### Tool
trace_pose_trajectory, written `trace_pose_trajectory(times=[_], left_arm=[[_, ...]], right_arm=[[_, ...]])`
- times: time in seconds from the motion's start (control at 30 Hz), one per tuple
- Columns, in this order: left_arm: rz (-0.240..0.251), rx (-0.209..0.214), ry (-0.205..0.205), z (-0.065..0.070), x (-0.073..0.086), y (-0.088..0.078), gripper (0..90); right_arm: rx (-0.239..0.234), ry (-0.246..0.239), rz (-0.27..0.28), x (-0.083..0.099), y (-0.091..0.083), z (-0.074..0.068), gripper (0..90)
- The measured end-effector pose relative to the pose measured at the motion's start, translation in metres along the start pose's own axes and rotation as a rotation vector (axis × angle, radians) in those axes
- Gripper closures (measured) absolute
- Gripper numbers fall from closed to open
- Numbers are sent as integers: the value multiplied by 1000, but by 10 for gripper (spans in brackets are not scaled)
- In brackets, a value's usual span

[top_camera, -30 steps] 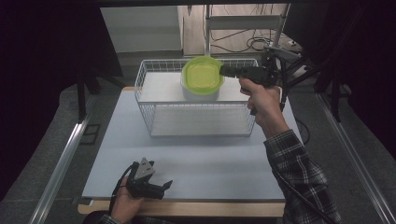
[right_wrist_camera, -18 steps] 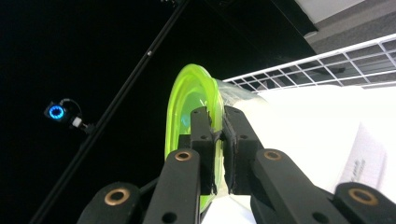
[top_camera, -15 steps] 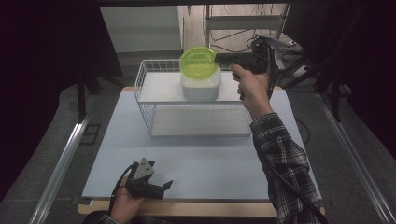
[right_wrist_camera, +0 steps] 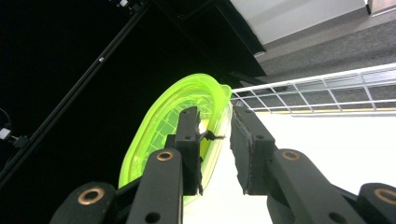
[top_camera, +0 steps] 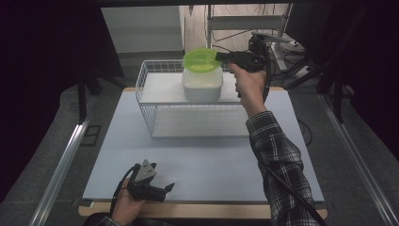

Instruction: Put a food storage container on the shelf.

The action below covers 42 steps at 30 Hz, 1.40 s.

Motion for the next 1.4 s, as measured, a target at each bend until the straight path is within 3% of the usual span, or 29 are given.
trace_pose_trajectory(times=[0.13, 0.37, 0.57, 0.77, 0.97, 1.4], left_arm=[[-1, 0, 1, 1, 0, 0, 31], [-3, -1, 0, 0, 0, 0, 31], [-8, -4, 4, 1, 0, 1, 31], [-10, -5, 3, 0, 0, 1, 31], [-12, -5, 0, 1, 0, 2, 30], [-14, -6, 0, 0, 1, 2, 30]], right_arm=[[10, -5, -1, 0, 1, 3, 683], [16, -43, -6, -1, -2, 1, 501], [-18, -89, -23, 1, -14, -2, 361], [-39, -110, -38, 8, -25, 0, 285], [-45, -145, -66, 18, -33, 1, 259], [-59, -169, -87, 33, -43, 6, 252]])
Point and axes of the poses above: each handheld gripper's, and its own axes: y roughly forward along the jaws, x roughly out of its underside, z roughly to its right, the point moved 2 cm from there along y, roughly forward along the jaws, and after that the axes turned 7 degrees about -x, right-handed, at the moved point
